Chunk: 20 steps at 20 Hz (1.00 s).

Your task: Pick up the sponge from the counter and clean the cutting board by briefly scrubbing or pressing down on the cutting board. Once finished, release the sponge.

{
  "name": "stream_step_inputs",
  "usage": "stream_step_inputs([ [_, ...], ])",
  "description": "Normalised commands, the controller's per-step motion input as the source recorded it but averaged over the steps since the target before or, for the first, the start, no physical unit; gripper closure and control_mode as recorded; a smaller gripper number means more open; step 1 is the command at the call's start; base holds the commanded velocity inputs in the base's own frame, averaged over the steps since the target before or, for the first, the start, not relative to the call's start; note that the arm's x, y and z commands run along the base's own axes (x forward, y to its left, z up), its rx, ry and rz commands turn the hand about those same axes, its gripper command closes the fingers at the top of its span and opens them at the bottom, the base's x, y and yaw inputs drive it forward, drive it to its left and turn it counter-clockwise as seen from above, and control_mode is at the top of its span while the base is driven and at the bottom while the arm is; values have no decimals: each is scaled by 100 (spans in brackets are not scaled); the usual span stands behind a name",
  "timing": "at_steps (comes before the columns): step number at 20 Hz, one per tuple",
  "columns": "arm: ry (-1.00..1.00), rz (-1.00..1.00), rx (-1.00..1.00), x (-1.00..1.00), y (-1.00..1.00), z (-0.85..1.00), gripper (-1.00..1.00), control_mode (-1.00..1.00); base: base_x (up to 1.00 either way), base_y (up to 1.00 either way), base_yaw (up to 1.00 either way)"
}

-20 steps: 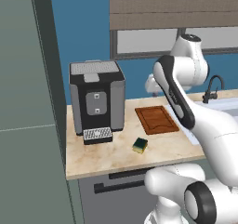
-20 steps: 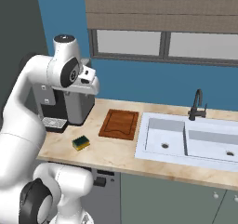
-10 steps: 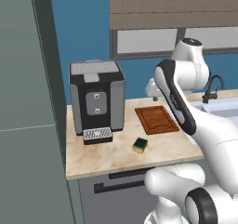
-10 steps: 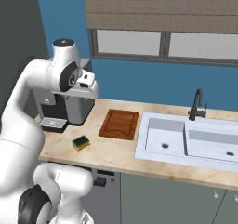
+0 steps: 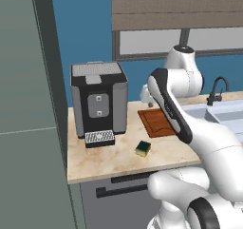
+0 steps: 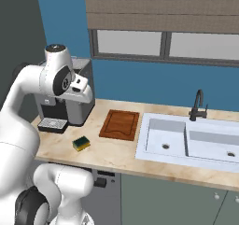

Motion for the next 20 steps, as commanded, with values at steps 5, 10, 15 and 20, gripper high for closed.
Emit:
stream_step_inputs([
  [5,2,-16,0,0,23,-27,-100,-100,0,0,0],
  [10,9,-10,0,1,2,-44,-100,-100,0,0,0],
  [15,12,-8,-2,20,0,-49,-100,-100,0,0,0],
  [20,3,-3,-4,27,0,-45,-100,-100,0,0,0],
])
